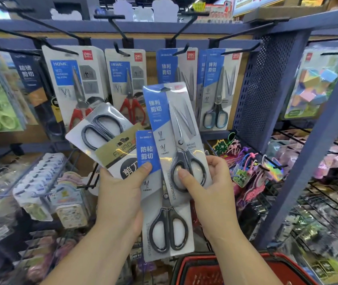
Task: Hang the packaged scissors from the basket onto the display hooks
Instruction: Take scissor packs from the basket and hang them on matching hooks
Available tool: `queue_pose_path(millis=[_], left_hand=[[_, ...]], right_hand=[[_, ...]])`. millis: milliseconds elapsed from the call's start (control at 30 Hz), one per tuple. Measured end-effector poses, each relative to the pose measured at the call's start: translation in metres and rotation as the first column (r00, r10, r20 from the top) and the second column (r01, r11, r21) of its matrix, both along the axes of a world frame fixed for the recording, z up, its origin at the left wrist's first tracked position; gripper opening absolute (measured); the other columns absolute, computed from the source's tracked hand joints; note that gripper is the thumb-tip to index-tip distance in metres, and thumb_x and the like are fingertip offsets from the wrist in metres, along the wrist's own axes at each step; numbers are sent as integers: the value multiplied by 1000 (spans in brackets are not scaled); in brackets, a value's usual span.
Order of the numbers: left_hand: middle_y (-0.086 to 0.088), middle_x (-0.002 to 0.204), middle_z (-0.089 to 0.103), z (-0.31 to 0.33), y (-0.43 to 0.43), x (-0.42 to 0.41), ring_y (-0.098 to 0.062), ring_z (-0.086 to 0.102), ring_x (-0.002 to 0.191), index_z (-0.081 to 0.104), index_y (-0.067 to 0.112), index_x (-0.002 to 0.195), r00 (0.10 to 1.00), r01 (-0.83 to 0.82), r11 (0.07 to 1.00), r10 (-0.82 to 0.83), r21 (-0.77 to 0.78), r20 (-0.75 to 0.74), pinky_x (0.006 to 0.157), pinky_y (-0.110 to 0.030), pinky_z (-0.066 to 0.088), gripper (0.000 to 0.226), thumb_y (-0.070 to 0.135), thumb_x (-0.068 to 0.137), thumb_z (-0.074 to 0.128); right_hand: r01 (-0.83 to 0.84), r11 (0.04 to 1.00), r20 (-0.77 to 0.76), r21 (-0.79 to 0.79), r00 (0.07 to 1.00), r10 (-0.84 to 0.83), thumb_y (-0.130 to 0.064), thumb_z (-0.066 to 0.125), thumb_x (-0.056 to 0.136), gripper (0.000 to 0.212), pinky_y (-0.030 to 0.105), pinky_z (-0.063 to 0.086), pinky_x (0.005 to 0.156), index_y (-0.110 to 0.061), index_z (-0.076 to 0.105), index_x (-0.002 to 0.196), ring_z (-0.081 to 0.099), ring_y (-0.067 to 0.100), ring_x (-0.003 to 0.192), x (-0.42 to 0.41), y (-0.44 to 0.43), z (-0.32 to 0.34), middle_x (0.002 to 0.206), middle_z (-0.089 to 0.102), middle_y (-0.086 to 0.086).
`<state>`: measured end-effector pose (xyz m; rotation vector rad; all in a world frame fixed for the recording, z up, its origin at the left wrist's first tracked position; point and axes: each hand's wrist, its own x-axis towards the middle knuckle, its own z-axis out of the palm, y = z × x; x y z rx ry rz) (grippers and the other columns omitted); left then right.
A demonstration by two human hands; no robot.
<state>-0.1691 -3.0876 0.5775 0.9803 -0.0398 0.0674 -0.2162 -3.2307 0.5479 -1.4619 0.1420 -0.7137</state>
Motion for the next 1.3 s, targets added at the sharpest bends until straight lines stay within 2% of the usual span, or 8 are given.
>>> queue_pose_path(millis=[133,267,433,633,767,867,1100,1300], left_hand=[[-17,121,77,2,10,8,-39,73,114,54,7,143,1000,-9,1000,9,5,-6,100,-66,55,61,-10,88,72],[-15,118,78,8,16,13,-39,74,112,56,8,141,999,-32,999,32,19,-6,96,-61,59,59,-9,88,73],[-13,117,78,14,19,12,-37,74,112,59,10,136,997,-68,997,67,22,24,100,-66,55,54,-10,88,71],[-10,112,80,22,26,7,-35,74,109,69,28,104,997,-74,997,73,33,21,103,-67,53,41,-11,90,69],[-11,115,79,25,27,9,-32,76,106,65,17,124,997,-73,997,72,35,27,99,-66,55,42,-9,91,69],[-10,115,79,26,27,9,-31,76,108,64,22,119,998,-61,998,60,33,31,99,-62,57,42,-8,91,69],[-12,121,77,29,31,11,-31,76,110,52,8,145,998,-48,999,47,13,50,96,-58,59,59,-7,91,70],[-15,125,76,28,34,16,-36,73,116,51,7,146,999,-22,1000,22,-2,45,96,-59,60,59,-8,91,69]], right_hand=[[-77,984,47,158,996,70,-16,89,65,55,40,60,77,-11,59,111,74,20,83,0,-11,2,96,78,7],[-137,976,143,171,983,113,4,88,70,53,29,60,72,-9,58,111,74,17,84,0,-20,18,94,78,2],[-127,987,205,101,973,104,-11,90,73,50,29,59,83,-17,63,115,73,16,97,16,-27,37,107,78,0],[-212,974,216,81,958,191,-12,77,78,42,32,59,90,-14,63,118,72,17,104,15,-26,29,109,77,0],[-176,981,197,78,967,158,-15,79,79,38,40,60,91,-16,65,115,73,21,101,21,-26,34,108,77,3],[-152,987,165,58,976,141,-13,82,85,32,47,60,94,-22,68,112,73,25,104,27,-28,39,110,78,5],[-102,994,32,49,994,101,-18,77,93,23,62,59,90,-20,66,113,72,36,105,59,-33,48,105,77,8],[-95,995,-77,28,992,97,-26,74,96,17,39,62,73,-30,64,110,73,27,105,104,-35,50,110,76,0]])
